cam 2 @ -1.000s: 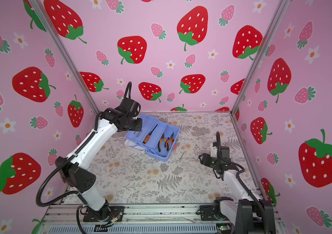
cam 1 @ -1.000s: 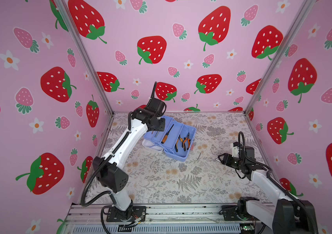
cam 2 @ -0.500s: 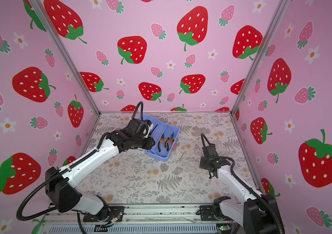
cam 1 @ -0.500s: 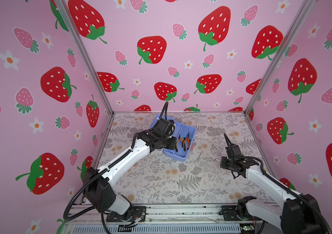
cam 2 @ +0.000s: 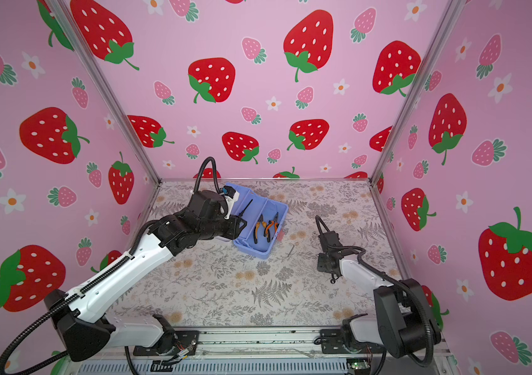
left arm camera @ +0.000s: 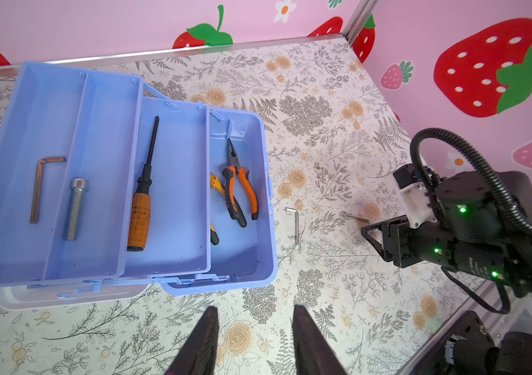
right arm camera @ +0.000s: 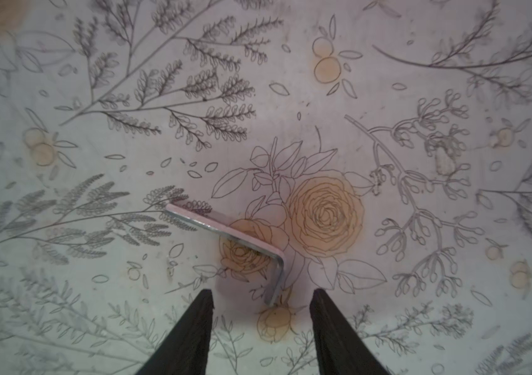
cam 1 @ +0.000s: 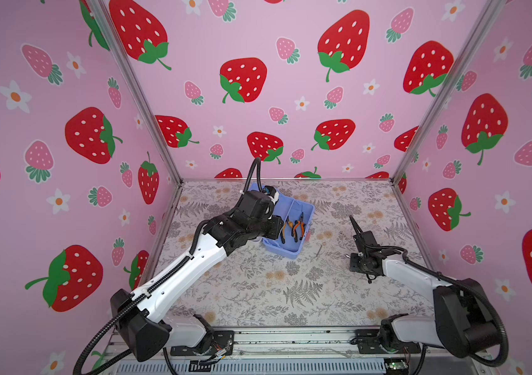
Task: Pack the tool kit
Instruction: 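Lower right gripper onto silver hex key beside the box and grasp it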
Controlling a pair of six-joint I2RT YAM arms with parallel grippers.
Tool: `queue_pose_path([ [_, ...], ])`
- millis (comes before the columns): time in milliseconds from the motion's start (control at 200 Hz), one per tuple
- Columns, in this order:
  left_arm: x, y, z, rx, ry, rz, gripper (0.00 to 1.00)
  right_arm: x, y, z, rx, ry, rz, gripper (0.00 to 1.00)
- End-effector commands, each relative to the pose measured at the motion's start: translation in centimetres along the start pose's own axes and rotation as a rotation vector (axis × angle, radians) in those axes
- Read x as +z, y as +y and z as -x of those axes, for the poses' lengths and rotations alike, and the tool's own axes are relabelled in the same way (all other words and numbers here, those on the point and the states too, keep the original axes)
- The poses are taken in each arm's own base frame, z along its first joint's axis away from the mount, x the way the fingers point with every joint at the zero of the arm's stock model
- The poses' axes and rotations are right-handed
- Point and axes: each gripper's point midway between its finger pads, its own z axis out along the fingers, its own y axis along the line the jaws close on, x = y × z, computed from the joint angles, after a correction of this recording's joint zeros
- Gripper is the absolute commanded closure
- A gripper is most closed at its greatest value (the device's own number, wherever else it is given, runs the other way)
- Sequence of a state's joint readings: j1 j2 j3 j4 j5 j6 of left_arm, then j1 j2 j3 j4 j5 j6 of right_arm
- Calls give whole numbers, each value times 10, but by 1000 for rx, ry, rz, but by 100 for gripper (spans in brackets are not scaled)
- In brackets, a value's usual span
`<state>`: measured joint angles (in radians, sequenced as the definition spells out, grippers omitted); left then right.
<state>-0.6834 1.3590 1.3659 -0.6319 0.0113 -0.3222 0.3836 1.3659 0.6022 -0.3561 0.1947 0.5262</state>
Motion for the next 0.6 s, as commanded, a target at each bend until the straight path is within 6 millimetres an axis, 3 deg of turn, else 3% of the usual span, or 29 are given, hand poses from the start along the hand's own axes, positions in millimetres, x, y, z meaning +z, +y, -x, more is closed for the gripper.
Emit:
queue_pose_path([
  [0,6,-5,1,-18,27,-18,59,6,7,7,-24,4,8,53],
  [245,23,-22,-10,-76,114,-135,60,14,20,21,-22,-13,46,59],
  [590,36,-34,-19,-105,172,-203,60,15,41,20,20,-12,170,81],
])
